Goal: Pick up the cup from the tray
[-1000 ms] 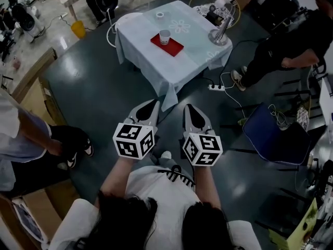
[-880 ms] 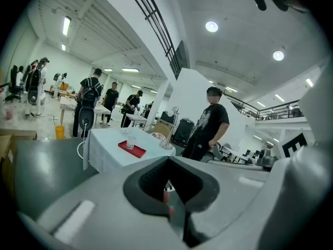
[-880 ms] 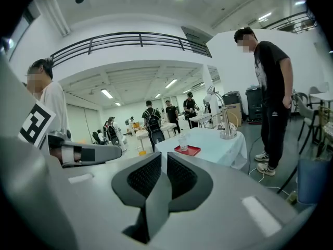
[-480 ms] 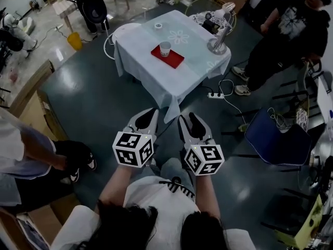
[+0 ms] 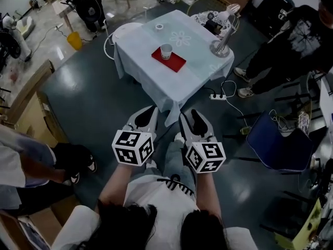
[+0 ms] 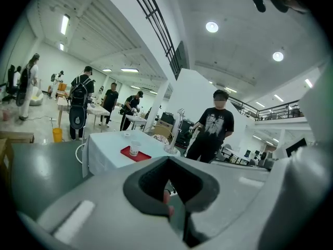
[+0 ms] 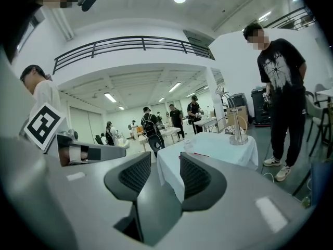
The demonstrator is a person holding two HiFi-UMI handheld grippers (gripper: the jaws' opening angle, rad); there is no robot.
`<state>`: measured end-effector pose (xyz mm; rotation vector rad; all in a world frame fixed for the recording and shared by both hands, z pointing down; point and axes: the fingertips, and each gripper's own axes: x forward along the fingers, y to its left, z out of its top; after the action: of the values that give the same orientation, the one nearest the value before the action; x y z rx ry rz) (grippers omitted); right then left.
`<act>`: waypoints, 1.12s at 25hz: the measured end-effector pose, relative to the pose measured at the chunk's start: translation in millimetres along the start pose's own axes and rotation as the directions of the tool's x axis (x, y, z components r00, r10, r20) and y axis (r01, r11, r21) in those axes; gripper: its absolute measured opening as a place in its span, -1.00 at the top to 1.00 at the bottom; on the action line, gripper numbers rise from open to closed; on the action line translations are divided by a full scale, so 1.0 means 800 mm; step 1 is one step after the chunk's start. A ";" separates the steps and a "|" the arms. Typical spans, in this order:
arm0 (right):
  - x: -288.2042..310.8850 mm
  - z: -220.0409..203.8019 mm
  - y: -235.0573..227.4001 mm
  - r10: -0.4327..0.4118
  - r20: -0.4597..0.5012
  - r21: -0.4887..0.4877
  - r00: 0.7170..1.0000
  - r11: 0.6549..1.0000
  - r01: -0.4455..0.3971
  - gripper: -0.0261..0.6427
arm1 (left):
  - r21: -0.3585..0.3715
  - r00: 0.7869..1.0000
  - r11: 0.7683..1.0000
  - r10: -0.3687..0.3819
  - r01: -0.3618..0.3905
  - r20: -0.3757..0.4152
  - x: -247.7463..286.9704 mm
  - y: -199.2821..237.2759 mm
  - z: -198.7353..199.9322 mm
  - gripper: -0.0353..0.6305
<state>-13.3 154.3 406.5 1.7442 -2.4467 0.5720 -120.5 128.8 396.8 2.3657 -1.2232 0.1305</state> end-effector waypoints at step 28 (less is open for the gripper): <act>0.198 0.087 -0.173 0.203 -0.108 -0.103 0.973 0.971 -0.214 0.21 | -0.048 0.970 0.969 0.241 -0.242 -0.031 0.232 0.032 0.059 0.89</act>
<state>70.0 -50.6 421.0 1.3940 -2.5561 0.5100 -35.8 -42.9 418.6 2.1570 -1.4814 0.2043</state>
